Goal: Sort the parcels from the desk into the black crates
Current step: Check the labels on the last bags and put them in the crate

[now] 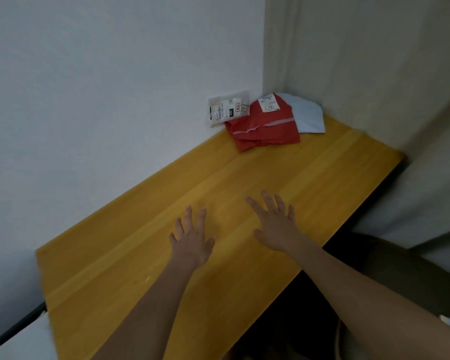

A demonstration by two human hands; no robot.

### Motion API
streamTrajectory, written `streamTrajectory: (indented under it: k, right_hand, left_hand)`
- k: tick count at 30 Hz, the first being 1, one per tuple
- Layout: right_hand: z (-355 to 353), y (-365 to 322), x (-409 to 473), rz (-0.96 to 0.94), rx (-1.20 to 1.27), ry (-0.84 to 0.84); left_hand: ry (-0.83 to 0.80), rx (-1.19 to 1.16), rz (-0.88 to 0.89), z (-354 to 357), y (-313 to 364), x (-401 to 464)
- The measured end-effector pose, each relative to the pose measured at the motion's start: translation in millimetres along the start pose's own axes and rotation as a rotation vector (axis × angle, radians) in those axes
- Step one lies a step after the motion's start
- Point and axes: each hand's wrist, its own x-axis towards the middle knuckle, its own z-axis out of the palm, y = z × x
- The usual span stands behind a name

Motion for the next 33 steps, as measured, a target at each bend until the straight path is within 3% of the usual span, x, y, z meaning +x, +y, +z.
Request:
streamTrajectory:
  k: [10, 19, 29, 33]
  right_hand:
    - [-42.3, 58.9, 45.1, 0.194, 0.030, -0.020]
    - [-68.7, 93.6, 120.4, 0.155, 0.018, -0.028]
    - [-90.2, 174.6, 277.1, 0.036, 0.053, -0.099]
    - [-107.7, 203.9, 334.7, 0.012, 0.051, -0.086]
  left_hand:
    - [0.007, -0.010, 0.081, -34.1, 45.1, 76.4]
    - [-0.016, -0.011, 0.108, -48.1, 86.0, 144.2]
    - [-0.091, -0.018, 0.017, -37.0, 154.4, 264.4]
    - [-0.037, -0.044, 0.019, -42.0, 186.0, 301.4]
